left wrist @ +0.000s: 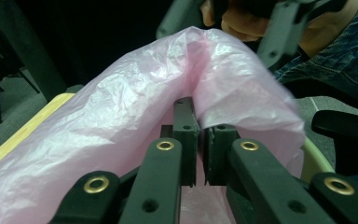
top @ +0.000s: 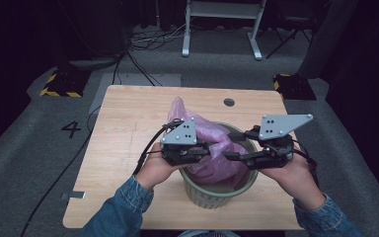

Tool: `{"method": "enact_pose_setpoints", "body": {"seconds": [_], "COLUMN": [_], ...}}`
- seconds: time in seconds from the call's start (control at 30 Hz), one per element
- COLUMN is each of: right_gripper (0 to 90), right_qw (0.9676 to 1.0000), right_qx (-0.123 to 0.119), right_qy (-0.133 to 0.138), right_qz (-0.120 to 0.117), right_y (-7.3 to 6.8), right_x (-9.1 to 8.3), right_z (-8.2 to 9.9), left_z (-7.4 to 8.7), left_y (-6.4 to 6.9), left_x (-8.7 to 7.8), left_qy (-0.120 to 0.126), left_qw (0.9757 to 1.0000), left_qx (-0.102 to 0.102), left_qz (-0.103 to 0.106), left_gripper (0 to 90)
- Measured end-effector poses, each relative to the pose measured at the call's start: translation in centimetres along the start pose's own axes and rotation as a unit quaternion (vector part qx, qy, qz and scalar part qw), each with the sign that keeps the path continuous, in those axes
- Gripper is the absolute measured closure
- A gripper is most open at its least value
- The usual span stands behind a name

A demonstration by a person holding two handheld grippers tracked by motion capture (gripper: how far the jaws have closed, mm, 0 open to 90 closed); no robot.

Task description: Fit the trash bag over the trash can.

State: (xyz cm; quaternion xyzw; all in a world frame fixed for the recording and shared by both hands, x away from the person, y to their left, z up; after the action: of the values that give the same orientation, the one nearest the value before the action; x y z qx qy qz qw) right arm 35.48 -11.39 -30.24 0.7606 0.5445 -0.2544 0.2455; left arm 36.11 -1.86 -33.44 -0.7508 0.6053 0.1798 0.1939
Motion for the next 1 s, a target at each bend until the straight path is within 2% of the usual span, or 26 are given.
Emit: {"method": "enact_pose_setpoints", "body": {"seconds": [0.07,0.1,0.17,0.23,0.4,0.5,0.67,0.83,1.0], "right_gripper": [75.3,82.1,88.5,89.1,89.1,89.1,88.9,88.7,88.4], "right_qw": [1.0,0.9999,0.9996,0.9998,0.9993,0.9985,0.9977,0.9971,0.997], "right_qx": [-0.002,-0.003,-0.006,0.002,0.037,0.051,0.065,0.072,0.071], "right_qy": [-0.006,-0.015,-0.023,-0.014,0.004,0.022,0.018,0.021,0.031], "right_qz": [-0.004,0.002,0.016,0.017,0.011,0.003,-0.004,-0.006,-0.004], "right_y": [-0.2,-0.2,0.0,0.1,0.5,0.4,0.2,-0.1,-0.3], "right_x": [0.3,0.5,0.5,0.3,-0.2,-0.3,0.2,0.1,-0.4], "right_z": [-0.1,0.0,0.2,0.4,1.7,2.7,4.4,5.5,5.9], "left_z": [0.1,0.2,0.5,0.8,1.8,2.4,3.5,4.5,4.7], "left_y": [0.0,0.0,-0.3,-0.4,-1.2,-1.4,-1.9,-2.8,-3.8], "left_x": [-0.1,-0.3,-0.5,-0.8,-1.9,-2.5,-3.4,-3.5,-3.5], "left_qy": [-0.002,-0.006,-0.013,-0.016,-0.018,-0.01,-0.001,-0.015,-0.01], "left_qw": [1.0,0.9999,0.9993,0.9989,0.9962,0.9955,0.9947,0.992,0.9895], "left_qx": [0.001,0.002,0.0,-0.008,-0.022,-0.035,-0.057,-0.074,-0.097], "left_qz": [-0.006,-0.014,-0.035,-0.043,-0.083,-0.087,-0.086,-0.101,-0.107], "left_gripper": [81.4,78.4,64.3,57.5,50.3,47.2,42.3,41.4,41.7]}}
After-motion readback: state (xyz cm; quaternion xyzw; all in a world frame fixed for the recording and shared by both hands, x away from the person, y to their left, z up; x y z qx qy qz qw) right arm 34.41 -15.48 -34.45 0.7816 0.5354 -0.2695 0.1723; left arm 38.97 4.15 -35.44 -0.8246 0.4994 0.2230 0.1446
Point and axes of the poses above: each handheld gripper's, and its own axes: x roughly forward along the jaws, z roughly out of its underside, y roughly to its right, the point moved 9 cm from there along x, roughly forward along the jaws, and after that the axes turned 10 degrees about -y, right-handed, at the moved point
